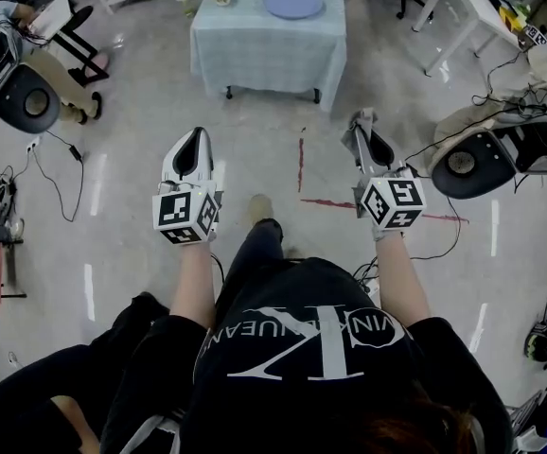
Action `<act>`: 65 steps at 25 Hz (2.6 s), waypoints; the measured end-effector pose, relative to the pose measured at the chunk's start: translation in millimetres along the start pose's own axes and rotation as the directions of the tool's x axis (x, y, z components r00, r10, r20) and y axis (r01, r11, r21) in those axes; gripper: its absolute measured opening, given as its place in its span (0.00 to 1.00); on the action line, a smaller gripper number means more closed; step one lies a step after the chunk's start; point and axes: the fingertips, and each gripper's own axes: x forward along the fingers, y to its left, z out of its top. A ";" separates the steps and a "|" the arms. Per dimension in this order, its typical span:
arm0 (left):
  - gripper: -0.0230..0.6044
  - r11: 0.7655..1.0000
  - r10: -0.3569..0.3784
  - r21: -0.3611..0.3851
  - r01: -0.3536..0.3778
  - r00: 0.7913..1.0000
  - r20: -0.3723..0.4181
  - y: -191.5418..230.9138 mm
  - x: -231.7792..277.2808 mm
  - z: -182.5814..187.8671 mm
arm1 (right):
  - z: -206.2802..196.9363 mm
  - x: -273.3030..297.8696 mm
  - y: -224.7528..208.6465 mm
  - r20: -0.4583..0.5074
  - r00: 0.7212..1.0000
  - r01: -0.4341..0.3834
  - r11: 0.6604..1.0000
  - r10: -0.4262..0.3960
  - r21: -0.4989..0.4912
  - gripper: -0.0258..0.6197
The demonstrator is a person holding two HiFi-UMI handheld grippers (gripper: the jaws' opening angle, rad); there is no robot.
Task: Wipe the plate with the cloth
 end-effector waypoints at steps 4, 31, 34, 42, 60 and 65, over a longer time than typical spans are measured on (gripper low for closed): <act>0.04 1.000 -0.001 -0.009 0.001 1.000 -0.006 8.7 18.3 -8.0 | -6.4 15.2 -6.4 0.003 1.000 0.003 1.000 -0.003 0.017 0.11; 0.04 0.994 -0.111 -0.007 0.111 0.991 -0.076 122.7 268.5 -1.2 | 9.6 248.9 -71.5 -0.046 0.989 0.142 0.982 -0.138 0.121 0.11; 0.04 0.992 -0.123 -0.007 0.123 0.990 -0.074 133.1 288.1 -1.9 | 11.6 268.5 -75.0 -0.044 0.988 0.155 0.981 -0.151 0.120 0.11; 0.04 0.990 -0.141 -0.036 0.139 0.988 -0.059 146.7 326.9 -2.0 | 24.3 298.0 -81.0 -0.039 0.983 0.182 0.980 -0.179 0.081 0.10; 0.04 0.987 -0.159 -0.029 0.157 0.982 -0.101 122.8 425.9 -11.2 | 25.4 375.7 -153.4 -0.044 0.991 0.131 0.987 -0.128 0.089 0.10; 0.04 0.988 -0.156 -0.033 0.153 0.980 -0.126 125.2 467.6 -19.2 | 18.0 417.5 -170.9 -0.061 0.993 0.108 0.989 -0.102 0.099 0.10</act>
